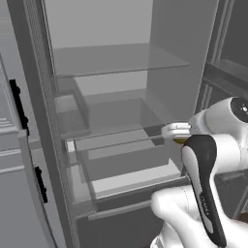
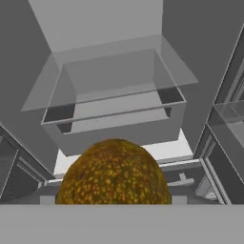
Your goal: Place one avocado and one chicken drumstick in each tupperware on the nearby counter, to pack two identical lunches.
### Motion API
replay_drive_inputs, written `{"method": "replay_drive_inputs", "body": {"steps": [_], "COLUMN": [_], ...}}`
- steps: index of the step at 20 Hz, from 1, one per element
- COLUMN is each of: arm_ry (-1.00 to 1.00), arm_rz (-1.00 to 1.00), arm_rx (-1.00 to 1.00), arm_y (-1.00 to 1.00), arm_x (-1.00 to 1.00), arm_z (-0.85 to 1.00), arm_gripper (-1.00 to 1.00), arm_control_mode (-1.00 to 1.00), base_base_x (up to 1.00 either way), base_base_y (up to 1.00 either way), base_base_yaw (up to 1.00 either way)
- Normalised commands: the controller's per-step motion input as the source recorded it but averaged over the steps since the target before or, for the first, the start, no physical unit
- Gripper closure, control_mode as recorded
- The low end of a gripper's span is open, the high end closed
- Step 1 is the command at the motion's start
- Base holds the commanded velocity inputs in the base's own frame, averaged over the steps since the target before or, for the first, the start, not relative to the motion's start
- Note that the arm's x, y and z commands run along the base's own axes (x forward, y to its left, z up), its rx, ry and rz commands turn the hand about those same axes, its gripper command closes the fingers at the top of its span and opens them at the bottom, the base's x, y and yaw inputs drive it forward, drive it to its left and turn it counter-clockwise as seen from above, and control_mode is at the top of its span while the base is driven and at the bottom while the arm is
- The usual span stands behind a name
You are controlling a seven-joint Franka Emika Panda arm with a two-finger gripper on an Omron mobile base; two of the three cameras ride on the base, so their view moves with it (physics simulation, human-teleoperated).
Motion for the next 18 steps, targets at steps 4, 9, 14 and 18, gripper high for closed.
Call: {"method": "replay_drive_inputs", "body": {"steps": [4, 9, 14, 18], "arm_ry": [0.0, 0.0, 0.0, 0.0], "arm_rz": [0.0, 0.0, 0.0, 0.0], "arm_rx": [0.0, 0.0, 0.0, 0.0], "arm_y": [0.0, 0.0, 0.0, 0.0], "arm_x": [0.0, 0.0, 0.0, 0.0], "arm_z": [0.0, 0.0, 0.0, 0.0], "arm_gripper": [1.0, 1.0, 1.0, 1.0], "arm_control_mode": [1.0, 1.0, 1.0, 1.0], "base_base_x": [-1.0, -0.9, -0.33, 0.15], "base_base_y": [0.3, 0.74, 0.77, 0.67], "base_base_yaw": [0.14, 0.56, 0.76, 0.73]}}
